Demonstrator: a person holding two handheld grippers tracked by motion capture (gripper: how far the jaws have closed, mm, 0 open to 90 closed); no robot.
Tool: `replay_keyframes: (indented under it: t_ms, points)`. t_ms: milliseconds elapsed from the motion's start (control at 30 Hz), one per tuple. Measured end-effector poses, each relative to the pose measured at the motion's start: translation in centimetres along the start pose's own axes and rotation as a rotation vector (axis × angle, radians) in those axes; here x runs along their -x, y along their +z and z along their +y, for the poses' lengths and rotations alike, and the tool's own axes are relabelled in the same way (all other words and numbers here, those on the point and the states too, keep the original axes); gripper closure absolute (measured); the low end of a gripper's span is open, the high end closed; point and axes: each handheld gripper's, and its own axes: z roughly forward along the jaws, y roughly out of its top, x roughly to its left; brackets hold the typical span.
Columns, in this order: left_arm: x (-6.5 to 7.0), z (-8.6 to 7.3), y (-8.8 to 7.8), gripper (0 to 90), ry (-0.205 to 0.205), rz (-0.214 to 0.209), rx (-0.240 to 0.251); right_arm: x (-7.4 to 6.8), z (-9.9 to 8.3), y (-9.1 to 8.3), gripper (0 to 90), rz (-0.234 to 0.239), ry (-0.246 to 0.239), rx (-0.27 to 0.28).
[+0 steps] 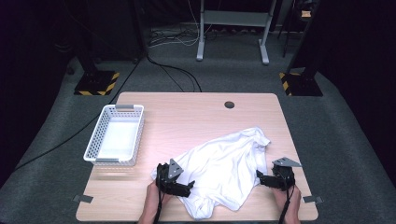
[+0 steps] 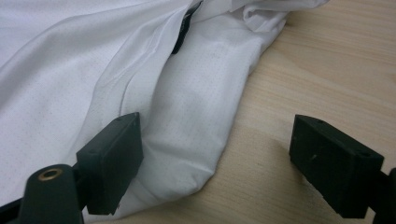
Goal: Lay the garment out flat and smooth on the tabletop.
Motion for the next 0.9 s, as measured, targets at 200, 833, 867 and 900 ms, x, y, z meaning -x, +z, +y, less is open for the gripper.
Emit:
replay_keyframes:
  t_ms: [200,833,867,900]
  points:
    - [0.9,0.1,1.9,0.1,0.007,-0.033,-0.069,-0.2,0.0,0.0,16.3,-0.001,-0.001,0.001]
    - [0.1,-1.8,-2.0,0.2,-0.04,-0.04,-0.058,-2.5,1.3,1.6,15.6,0.044,-0.043,-0.002]
    - [0.5,-1.4,-2.0,0.4,-0.018,-0.059,-0.059,-2.5,1.4,1.6,15.6,0.044,-0.041,-0.002]
    - [1.0,-1.0,-1.9,3.4,0.011,-0.07,-0.058,-2.5,1.4,1.6,15.6,0.044,-0.041,-0.001]
